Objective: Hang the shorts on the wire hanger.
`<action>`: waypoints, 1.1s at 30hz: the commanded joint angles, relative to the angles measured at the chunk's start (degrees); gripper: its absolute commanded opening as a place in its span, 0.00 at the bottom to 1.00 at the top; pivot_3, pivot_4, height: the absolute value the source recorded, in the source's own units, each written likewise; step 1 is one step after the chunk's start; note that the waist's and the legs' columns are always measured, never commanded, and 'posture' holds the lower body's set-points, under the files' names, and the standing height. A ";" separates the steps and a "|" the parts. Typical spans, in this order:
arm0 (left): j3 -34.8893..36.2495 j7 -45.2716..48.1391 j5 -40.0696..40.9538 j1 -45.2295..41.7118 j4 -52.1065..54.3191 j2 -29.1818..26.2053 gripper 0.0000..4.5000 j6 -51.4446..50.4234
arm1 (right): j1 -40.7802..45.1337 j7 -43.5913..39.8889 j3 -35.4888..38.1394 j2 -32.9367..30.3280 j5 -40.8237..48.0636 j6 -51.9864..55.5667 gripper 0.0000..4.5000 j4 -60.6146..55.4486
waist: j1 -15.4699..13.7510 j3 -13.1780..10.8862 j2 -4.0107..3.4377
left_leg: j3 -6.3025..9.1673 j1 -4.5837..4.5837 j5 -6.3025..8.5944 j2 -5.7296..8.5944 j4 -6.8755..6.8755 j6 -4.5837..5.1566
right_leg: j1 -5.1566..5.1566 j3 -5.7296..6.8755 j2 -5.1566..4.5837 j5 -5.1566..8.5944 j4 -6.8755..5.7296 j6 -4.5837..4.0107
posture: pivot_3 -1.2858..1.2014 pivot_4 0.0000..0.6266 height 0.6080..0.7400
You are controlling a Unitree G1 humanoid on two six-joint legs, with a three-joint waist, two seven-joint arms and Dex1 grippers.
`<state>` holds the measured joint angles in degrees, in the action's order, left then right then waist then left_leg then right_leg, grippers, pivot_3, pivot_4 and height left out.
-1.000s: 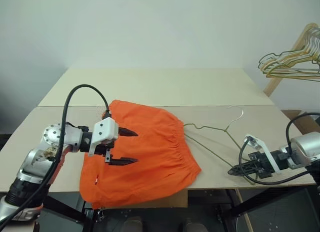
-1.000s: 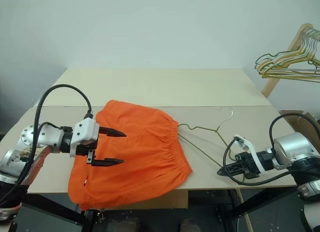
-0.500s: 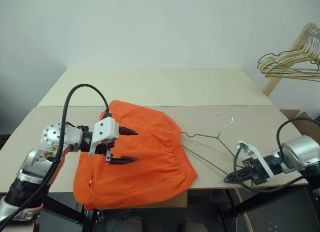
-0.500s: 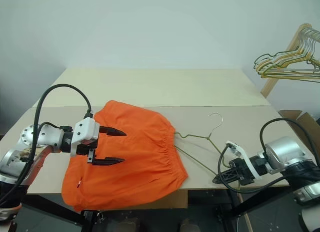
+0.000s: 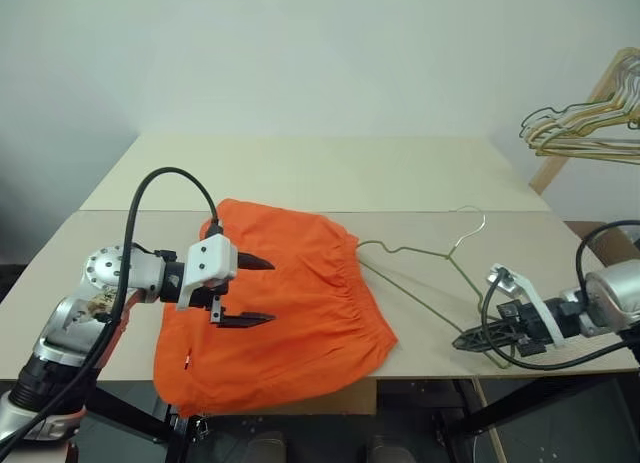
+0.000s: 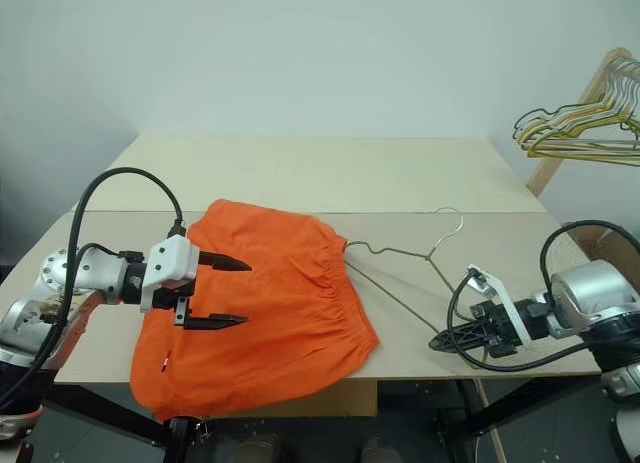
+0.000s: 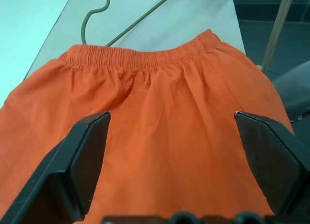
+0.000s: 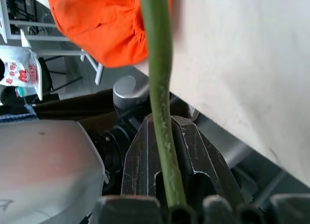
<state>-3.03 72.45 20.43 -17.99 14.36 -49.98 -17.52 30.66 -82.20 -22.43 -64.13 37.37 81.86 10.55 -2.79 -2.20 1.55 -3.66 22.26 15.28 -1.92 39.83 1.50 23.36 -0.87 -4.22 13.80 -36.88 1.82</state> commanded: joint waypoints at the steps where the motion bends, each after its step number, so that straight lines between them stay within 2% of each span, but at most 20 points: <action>1: 0.39 0.00 0.12 -0.95 0.37 -0.16 0.99 0.94 | -0.58 -1.71 -2.53 -1.64 -0.05 -1.01 0.00 -3.34 | 0.08 0.00 0.00 | 0.00 0.00 0.00 0.00 0.00 0.00 | 0.01 -0.01 0.00 0.00 0.00 0.00 | 0.56 0.00 1.00; 4: 0.30 -0.10 0.05 -0.79 0.45 -0.10 0.99 1.07 | -1.32 -1.25 -3.65 -1.85 -0.55 -1.57 0.00 -3.83 | 0.14 0.00 0.00 | 0.01 0.01 0.00 0.01 0.00 0.00 | 0.02 -0.01 -0.01 0.00 0.00 0.00 | 0.56 0.00 1.00; 12: 0.27 -0.22 -0.15 -0.18 0.86 -0.22 0.99 1.28 | 1.37 1.26 -2.91 3.33 -1.89 -1.62 0.00 2.52 | 0.28 0.00 0.00 | 0.00 -0.01 0.00 0.00 0.00 0.00 | 0.01 -0.02 0.01 -0.01 -0.01 0.00 | 0.56 0.00 1.00; 19: 0.80 -0.17 -0.03 0.73 1.51 -0.73 0.99 1.39 | 0.12 -1.60 -3.17 3.81 0.18 -1.84 0.00 -0.25 | -0.16 0.00 0.00 | 0.02 0.03 0.00 0.02 0.00 0.00 | 0.02 -0.01 0.00 -0.01 0.00 0.00 | 0.57 0.00 1.00; 27: 0.95 -0.31 -0.06 1.66 2.19 -1.02 0.99 1.65 | 4.59 2.09 -1.82 12.09 -1.34 -0.18 0.00 10.10 | -0.18 0.00 0.00 | 0.00 -0.02 0.00 0.01 0.01 0.00 | -0.01 -0.02 0.04 -0.03 -0.03 -0.02 | 0.57 0.00 1.00; 33: 1.26 -0.21 0.16 1.73 2.24 -1.32 0.99 1.62 | 4.57 0.83 -2.36 13.32 -0.41 -1.13 0.00 9.98 | -1.24 0.00 0.00 | -0.01 0.04 0.00 0.03 0.01 0.00 | 0.00 0.01 0.01 -0.02 0.01 0.00 | 0.58 0.00 1.00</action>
<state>-3.28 72.45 20.35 -15.71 15.15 -50.53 -16.77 34.29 -79.91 -26.23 -50.89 36.05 81.18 21.80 -4.03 -2.19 1.55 -3.69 22.29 15.28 -1.89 39.84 1.50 23.36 -0.86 -4.21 13.77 -36.87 1.82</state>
